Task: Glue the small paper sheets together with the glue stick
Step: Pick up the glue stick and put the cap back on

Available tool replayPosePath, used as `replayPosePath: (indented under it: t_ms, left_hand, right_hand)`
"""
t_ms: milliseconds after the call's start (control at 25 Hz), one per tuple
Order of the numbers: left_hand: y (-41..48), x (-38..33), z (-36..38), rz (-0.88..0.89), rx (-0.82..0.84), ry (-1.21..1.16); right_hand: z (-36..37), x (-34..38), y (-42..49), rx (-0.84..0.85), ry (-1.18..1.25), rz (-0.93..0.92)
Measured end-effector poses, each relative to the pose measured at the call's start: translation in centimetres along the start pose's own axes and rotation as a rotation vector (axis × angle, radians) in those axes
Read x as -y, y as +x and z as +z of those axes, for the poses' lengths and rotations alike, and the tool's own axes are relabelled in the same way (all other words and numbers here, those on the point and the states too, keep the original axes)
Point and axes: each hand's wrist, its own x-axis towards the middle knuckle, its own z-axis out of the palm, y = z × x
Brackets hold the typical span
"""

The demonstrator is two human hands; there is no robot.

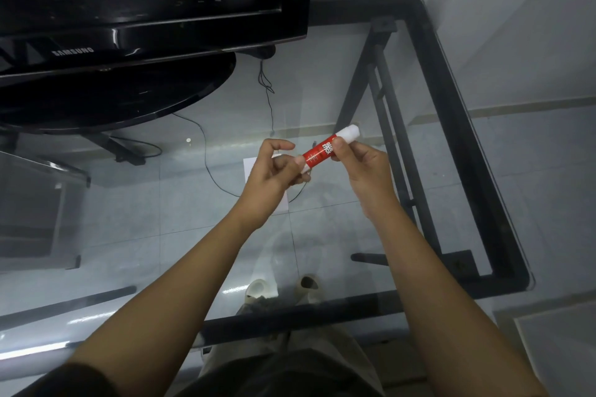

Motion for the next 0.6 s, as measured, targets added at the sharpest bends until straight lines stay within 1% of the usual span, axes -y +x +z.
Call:
replayPosePath:
  t_ms: [80, 160, 200, 240, 280, 360, 400, 440, 480, 520, 560, 600]
  left_hand:
    - [0.3, -0.4, 0.4, -0.185, 0.009, -0.217]
    - [0.5, -0.8, 0.7, -0.308, 0.003, -0.361]
    - [0.4, -0.9, 0.8, -0.310, 0.009, -0.398]
    - [0.3, -0.7, 0.9, -0.274, 0.019, -0.404]
    - [0.0, -0.5, 0.9, -0.211, 0.034, -0.354]
    - [-0.4, -0.2, 0.8, -0.113, 0.054, -0.132]
    - [-0.4, -0.2, 0.8, -0.105, 0.051, -0.017]
    - [-0.3, -0.3, 0.8, -0.131, 0.049, 0.046]
    - [-0.2, -0.5, 0.8, -0.181, 0.050, 0.050]
    - [-0.1, -0.7, 0.7, -0.227, 0.049, -0.005]
    - [-0.1, -0.8, 0.6, -0.243, 0.045, -0.104]
    - [-0.2, -0.7, 0.5, -0.215, 0.040, -0.201]
  right_hand:
    - [0.2, 0.2, -0.1, 0.019, -0.009, -0.004]
    - [0.2, 0.3, -0.1, 0.028, -0.018, -0.011]
    - [0.1, 0.4, -0.1, 0.024, -0.012, -0.015]
    - [0.1, 0.6, -0.1, 0.020, -0.004, -0.020]
    - [0.1, 0.7, -0.1, 0.020, 0.000, -0.027]
    - [0.1, 1.0, -0.1, 0.035, -0.009, -0.037]
    - [0.2, 1.2, -0.2, 0.048, -0.014, -0.041]
    - [0.3, 1.3, -0.2, 0.057, -0.017, -0.045]
    - [0.3, 1.3, -0.2, 0.063, -0.018, -0.050]
    - [0.3, 1.3, -0.2, 0.065, -0.017, -0.054]
    - [0.3, 1.4, -0.1, 0.062, -0.014, -0.056]
    - [0.3, 1.4, -0.1, 0.056, -0.011, -0.056]
